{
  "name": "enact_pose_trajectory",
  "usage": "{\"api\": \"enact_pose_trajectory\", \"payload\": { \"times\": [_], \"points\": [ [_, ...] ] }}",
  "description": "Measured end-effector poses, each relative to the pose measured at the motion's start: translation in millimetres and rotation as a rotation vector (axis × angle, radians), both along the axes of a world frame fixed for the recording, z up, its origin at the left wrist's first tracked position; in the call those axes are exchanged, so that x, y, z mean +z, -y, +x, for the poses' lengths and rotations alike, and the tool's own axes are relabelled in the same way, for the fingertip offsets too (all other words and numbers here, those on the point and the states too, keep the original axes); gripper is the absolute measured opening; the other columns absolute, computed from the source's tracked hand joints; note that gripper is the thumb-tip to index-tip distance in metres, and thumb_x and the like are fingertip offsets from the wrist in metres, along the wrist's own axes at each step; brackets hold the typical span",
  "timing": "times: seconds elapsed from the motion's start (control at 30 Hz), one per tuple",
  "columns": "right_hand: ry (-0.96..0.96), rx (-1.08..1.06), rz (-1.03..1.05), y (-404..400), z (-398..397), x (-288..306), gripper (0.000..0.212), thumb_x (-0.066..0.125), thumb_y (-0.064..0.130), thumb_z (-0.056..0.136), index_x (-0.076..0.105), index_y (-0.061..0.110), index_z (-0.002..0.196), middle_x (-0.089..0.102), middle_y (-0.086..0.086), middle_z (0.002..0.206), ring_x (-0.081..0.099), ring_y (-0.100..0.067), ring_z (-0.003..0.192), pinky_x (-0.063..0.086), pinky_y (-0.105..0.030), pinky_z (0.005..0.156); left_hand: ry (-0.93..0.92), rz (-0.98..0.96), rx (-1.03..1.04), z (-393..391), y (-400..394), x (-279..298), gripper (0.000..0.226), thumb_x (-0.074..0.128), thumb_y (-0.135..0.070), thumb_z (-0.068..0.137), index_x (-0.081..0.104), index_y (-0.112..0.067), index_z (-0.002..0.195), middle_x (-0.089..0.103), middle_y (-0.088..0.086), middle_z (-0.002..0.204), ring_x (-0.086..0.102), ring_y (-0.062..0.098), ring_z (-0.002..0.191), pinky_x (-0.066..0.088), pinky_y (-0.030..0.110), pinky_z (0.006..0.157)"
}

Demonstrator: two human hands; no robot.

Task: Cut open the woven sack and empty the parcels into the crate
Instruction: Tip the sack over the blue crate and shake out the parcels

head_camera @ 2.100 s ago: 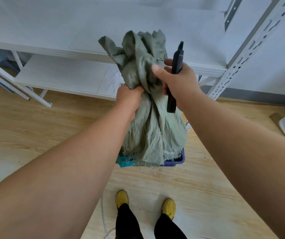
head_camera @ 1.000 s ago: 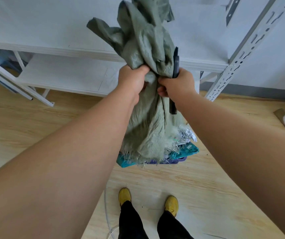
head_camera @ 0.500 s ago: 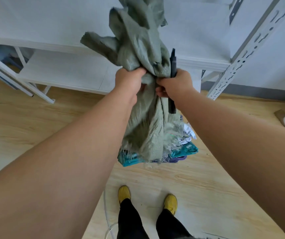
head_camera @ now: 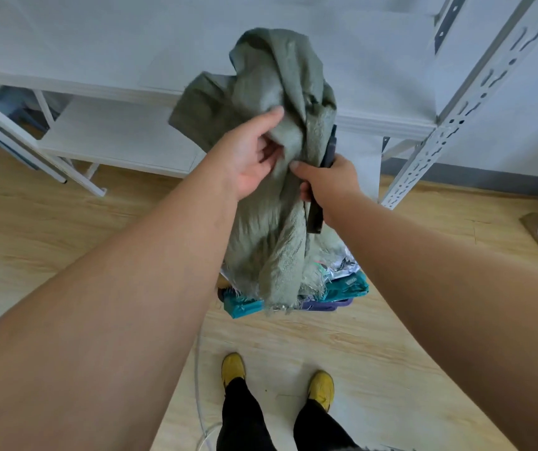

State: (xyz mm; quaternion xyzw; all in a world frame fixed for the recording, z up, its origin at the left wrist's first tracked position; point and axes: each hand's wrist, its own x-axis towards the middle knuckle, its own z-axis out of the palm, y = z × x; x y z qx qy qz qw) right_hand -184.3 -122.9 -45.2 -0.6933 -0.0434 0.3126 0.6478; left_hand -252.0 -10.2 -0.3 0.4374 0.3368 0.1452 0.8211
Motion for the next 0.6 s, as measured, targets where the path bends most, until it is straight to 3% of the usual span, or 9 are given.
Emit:
{"api": "enact_pose_trajectory", "payload": {
  "times": [0.1, 0.23, 0.33, 0.4, 0.47, 0.53, 0.6],
  "points": [
    [0.004, 0.024, -0.022, 0.8, 14.6, -1.4, 0.024, 0.075, 0.006, 0.079, 0.057, 0.001, 0.095, 0.051, -0.01, 0.062, 0.044, -0.014, 0.041, 0.044, -0.026, 0.046, 0.002, 0.258, -0.059, -14.5, 3.1, -23.6, 0.047, 0.07, -0.023, 0.085, 0.054, -0.016, 0.128, 0.065, -0.001, 0.122, 0.063, 0.01, 0.109, 0.051, 0.024, 0.091],
    [-0.062, 0.198, 0.012, -0.7, 22.7, -5.4, 0.02, 0.075, 0.005, 0.079, 0.057, 0.005, 0.086, 0.05, -0.009, 0.06, 0.042, -0.014, 0.04, 0.042, -0.027, 0.047, -0.338, 0.579, -0.108, -42.6, 20.5, -73.6, 0.092, 0.086, -0.036, 0.064, 0.037, -0.028, 0.142, 0.057, -0.009, 0.13, 0.056, 0.011, 0.117, 0.045, 0.039, 0.102],
    [-0.07, 0.324, 0.009, -12.0, 20.7, -5.4, 0.02, 0.074, 0.005, 0.079, 0.054, 0.008, 0.078, 0.046, -0.002, 0.047, 0.04, -0.014, 0.039, 0.039, -0.024, 0.043, -0.348, 0.662, -0.081, -44.8, 30.1, -102.0, 0.088, 0.087, -0.038, 0.057, 0.046, -0.022, 0.133, 0.062, -0.004, 0.123, 0.058, 0.015, 0.115, 0.047, 0.04, 0.099],
    [-0.053, 0.372, -0.008, -21.6, 18.8, -3.8, 0.021, 0.074, 0.004, 0.079, 0.053, 0.006, 0.08, 0.045, -0.001, 0.042, 0.04, -0.014, 0.037, 0.039, -0.023, 0.042, -0.308, 0.642, -0.067, -34.6, 36.2, -109.4, 0.058, 0.083, -0.033, 0.066, 0.06, -0.013, 0.117, 0.07, 0.0, 0.107, 0.064, 0.014, 0.103, 0.05, 0.038, 0.093],
    [-0.048, 0.377, -0.004, -30.8, 17.8, -2.8, 0.023, 0.076, 0.006, 0.078, 0.055, 0.003, 0.087, 0.047, -0.002, 0.047, 0.041, -0.013, 0.038, 0.04, -0.023, 0.041, -0.352, 0.547, 0.077, -22.4, 34.2, -112.2, 0.034, 0.08, -0.031, 0.074, 0.066, -0.013, 0.098, 0.071, -0.005, 0.087, 0.066, 0.01, 0.084, 0.052, 0.032, 0.081],
    [-0.022, 0.334, -0.002, -36.9, 20.3, -3.2, 0.034, 0.08, 0.014, 0.076, 0.057, 0.001, 0.098, 0.056, -0.005, 0.062, 0.045, -0.012, 0.041, 0.042, -0.023, 0.044, -0.446, 0.394, 0.226, -13.7, 23.4, -113.5, 0.033, 0.08, -0.037, 0.073, 0.066, -0.016, 0.095, 0.067, -0.009, 0.08, 0.063, 0.014, 0.08, 0.049, 0.03, 0.076],
    [0.059, 0.291, -0.061, -37.4, 25.5, -8.8, 0.053, 0.084, 0.024, 0.072, 0.058, 0.007, 0.115, 0.066, -0.001, 0.092, 0.05, -0.008, 0.042, 0.046, -0.022, 0.046, -0.508, 0.224, 0.285, -10.2, 8.2, -112.4, 0.042, 0.082, -0.041, 0.07, 0.063, -0.016, 0.098, 0.066, -0.008, 0.084, 0.062, 0.018, 0.084, 0.044, 0.03, 0.077]
  ]
}}
